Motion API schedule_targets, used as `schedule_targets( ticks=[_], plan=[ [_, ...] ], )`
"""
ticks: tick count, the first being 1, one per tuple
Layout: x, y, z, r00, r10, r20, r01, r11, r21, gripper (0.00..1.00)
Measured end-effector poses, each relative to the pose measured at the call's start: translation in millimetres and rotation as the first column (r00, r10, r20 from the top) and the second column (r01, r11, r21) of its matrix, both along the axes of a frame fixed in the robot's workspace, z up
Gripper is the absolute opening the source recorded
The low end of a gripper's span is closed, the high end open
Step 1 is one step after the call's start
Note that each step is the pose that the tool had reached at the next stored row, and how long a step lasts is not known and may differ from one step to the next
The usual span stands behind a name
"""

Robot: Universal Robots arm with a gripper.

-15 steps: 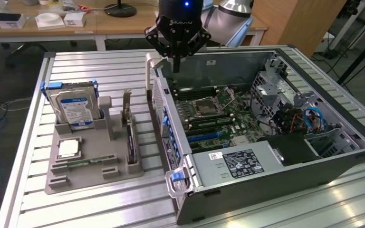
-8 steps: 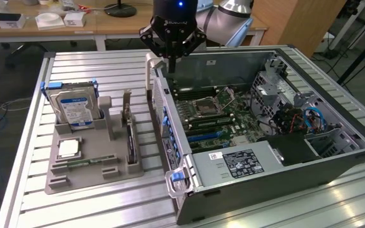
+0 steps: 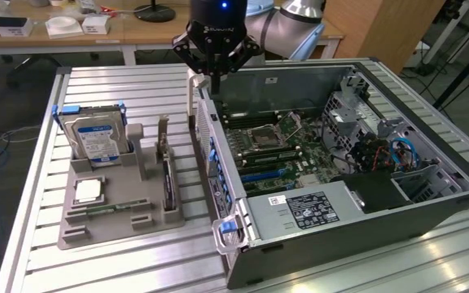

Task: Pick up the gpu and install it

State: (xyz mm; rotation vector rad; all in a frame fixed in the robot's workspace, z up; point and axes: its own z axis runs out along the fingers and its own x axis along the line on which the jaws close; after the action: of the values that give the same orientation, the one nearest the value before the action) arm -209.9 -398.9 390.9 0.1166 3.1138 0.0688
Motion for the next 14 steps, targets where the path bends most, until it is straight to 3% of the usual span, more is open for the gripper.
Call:
schedule_targets(
  ticks=[14],
  plan=[
    [-19.1,0.0,-0.5,1.0,0.0,0.0,0.0,1.0,0.0,0.11]
  ],
)
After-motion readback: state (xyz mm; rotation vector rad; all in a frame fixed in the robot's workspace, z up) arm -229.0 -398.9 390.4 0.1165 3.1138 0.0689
